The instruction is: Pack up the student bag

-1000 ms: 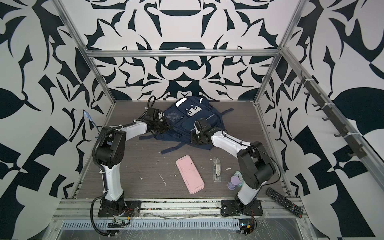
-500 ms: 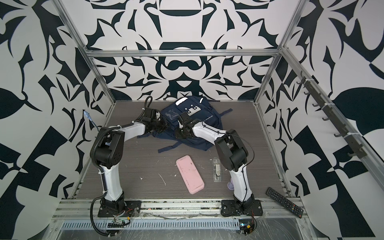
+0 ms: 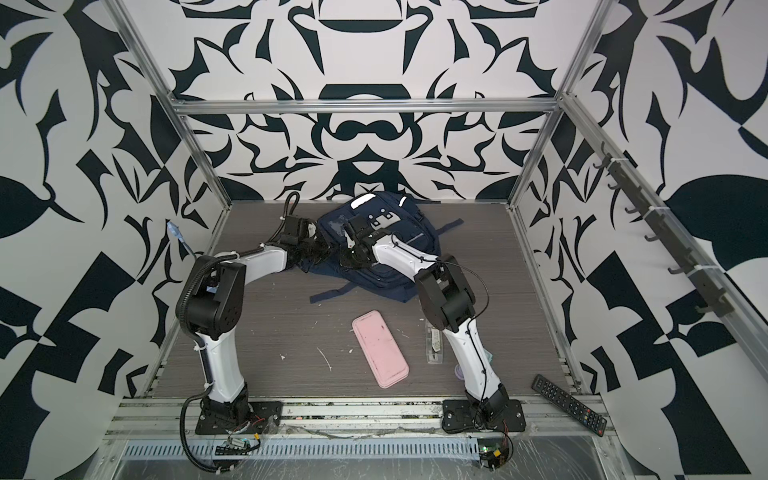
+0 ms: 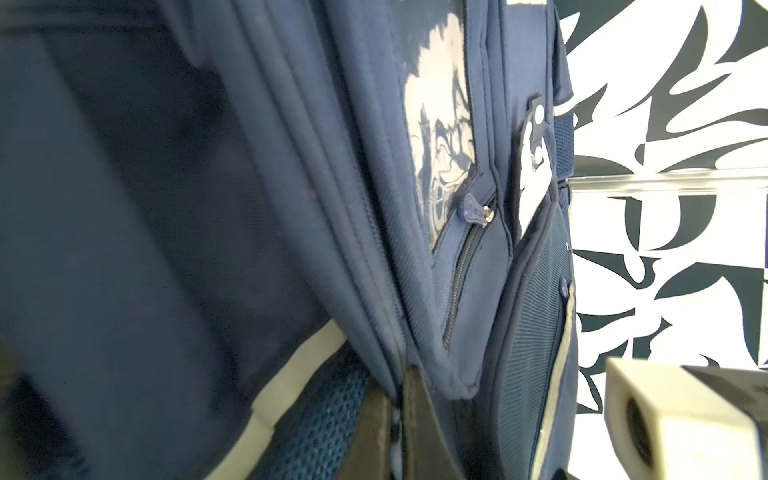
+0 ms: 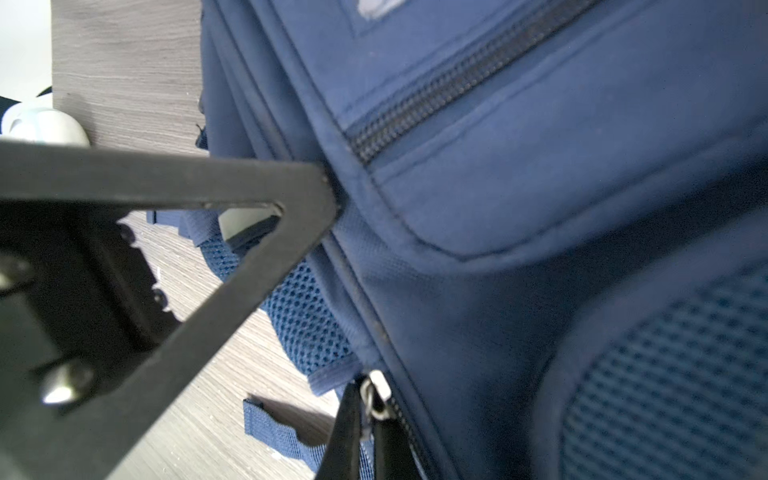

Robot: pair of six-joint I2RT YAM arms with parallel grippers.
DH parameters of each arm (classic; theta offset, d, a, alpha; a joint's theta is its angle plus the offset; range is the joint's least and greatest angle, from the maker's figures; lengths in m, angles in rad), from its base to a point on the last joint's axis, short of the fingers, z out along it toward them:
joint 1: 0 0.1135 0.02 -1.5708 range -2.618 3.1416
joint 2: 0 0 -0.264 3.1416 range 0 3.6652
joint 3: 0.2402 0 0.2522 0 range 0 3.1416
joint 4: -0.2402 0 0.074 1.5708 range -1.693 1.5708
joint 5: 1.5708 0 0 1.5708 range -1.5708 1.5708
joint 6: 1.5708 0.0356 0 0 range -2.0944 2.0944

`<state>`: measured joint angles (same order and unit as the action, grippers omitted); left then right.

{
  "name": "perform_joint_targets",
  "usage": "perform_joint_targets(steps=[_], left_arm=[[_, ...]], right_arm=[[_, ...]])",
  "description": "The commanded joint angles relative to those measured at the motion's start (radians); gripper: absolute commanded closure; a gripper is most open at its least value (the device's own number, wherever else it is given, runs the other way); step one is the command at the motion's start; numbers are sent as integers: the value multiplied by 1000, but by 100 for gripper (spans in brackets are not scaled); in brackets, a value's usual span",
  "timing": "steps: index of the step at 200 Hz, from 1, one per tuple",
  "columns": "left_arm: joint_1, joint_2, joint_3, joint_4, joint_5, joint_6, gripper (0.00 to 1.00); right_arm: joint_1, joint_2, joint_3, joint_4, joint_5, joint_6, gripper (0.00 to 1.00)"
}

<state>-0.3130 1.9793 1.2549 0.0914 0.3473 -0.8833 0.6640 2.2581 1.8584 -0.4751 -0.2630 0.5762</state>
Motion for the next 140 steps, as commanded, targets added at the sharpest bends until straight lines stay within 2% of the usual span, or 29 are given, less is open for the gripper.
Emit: perform_joint_targets(steps=[1, 20, 48, 57, 78, 103, 140], left_arm=[[-9, -43, -24, -22, 79, -4, 99], [20, -47, -35, -16, 85, -6, 98], [71, -52, -50, -7, 96, -9, 98], [84, -52, -53, -5, 100, -9, 98], [113, -60, -63, -1, 103, -9, 98], [136, -90, -97, 9, 84, -11, 98], [157, -157, -222, 86, 34, -49, 97]], right_arm=[[13, -15, 84, 113, -29, -16, 100], [13, -38, 57, 103, -19, -22, 99], [14, -128, -47, 119, -11, -20, 61], [14, -162, -80, 121, -7, -22, 54], [14, -245, -167, 118, 7, -22, 50], [14, -347, -293, 112, 48, -33, 49], [10, -485, -511, 124, 131, -44, 49]])
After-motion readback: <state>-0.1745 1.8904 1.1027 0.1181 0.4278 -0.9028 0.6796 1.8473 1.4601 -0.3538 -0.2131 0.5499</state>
